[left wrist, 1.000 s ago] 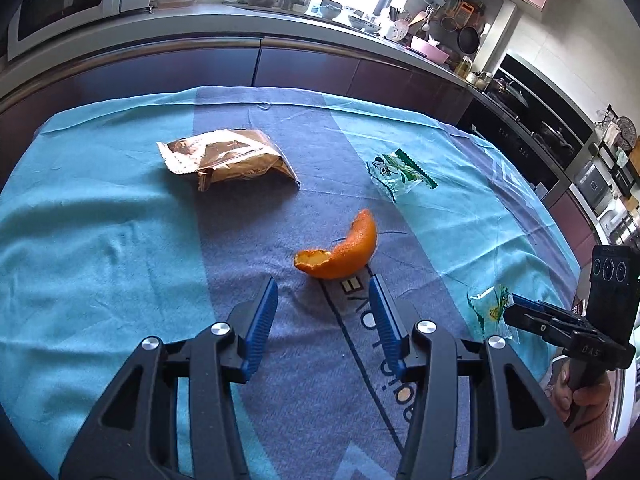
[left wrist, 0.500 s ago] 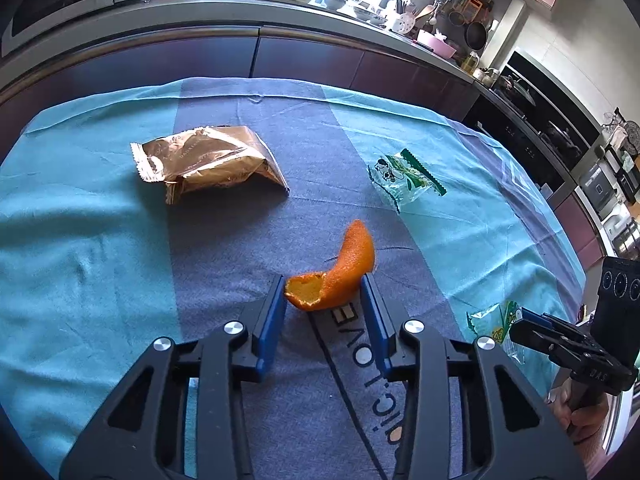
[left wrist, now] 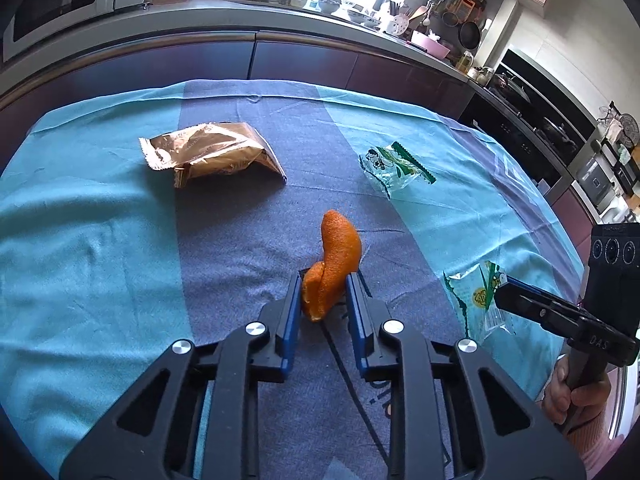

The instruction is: Collect trash

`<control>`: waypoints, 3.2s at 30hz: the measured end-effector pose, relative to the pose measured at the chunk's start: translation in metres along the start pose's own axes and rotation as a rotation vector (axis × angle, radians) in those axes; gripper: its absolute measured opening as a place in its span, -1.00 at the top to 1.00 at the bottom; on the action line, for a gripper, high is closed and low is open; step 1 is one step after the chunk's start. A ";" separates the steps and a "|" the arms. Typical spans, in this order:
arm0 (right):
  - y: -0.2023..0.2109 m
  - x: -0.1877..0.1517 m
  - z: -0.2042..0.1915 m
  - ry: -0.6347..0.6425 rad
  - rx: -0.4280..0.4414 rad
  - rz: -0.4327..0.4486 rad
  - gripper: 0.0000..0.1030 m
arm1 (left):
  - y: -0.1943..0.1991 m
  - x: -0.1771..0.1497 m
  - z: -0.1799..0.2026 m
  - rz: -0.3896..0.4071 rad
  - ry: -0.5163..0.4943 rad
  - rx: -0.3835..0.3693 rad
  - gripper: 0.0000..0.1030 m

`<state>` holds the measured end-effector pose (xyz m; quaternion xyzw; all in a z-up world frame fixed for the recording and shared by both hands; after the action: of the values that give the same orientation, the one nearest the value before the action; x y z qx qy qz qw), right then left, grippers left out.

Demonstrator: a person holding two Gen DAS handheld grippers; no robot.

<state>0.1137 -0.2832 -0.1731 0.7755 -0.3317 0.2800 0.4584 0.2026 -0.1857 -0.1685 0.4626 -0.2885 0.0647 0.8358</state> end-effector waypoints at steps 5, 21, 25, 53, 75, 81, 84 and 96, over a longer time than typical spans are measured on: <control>-0.006 0.006 -0.007 0.005 0.009 0.005 0.49 | 0.014 -0.005 -0.002 0.022 -0.016 -0.005 0.60; -0.030 0.014 -0.044 0.049 0.070 -0.010 0.49 | 0.079 -0.020 -0.033 0.103 0.004 0.012 0.61; -0.037 0.016 -0.056 0.065 0.090 -0.019 0.49 | 0.094 -0.026 -0.046 0.120 0.017 0.027 0.61; -0.081 0.023 -0.136 0.172 0.220 -0.080 0.49 | 0.169 -0.058 -0.113 0.208 0.105 0.119 0.61; -0.123 0.018 -0.204 0.246 0.333 -0.153 0.49 | 0.207 -0.065 -0.160 0.265 0.191 0.187 0.61; -0.131 0.016 -0.219 0.262 0.355 -0.164 0.49 | 0.216 -0.069 -0.172 0.279 0.216 0.204 0.61; -0.134 0.016 -0.226 0.271 0.366 -0.168 0.49 | 0.220 -0.071 -0.178 0.285 0.228 0.214 0.61; -0.148 0.015 -0.250 0.301 0.408 -0.182 0.49 | 0.241 -0.075 -0.198 0.320 0.267 0.253 0.61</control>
<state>0.2046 -0.0099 -0.1339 0.8281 -0.1255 0.4109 0.3601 0.1335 0.1224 -0.1118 0.4994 -0.2346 0.2927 0.7810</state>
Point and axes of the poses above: each gripper's, at about its wrist camera, not at the fingertips, and y roughly against the way its jaws point, z to its right, x to its top, the point moved 10 cm from there along -y, roughly the way its jaws point, and after that the axes turned 12 degrees about y, right-handed, at the moved point
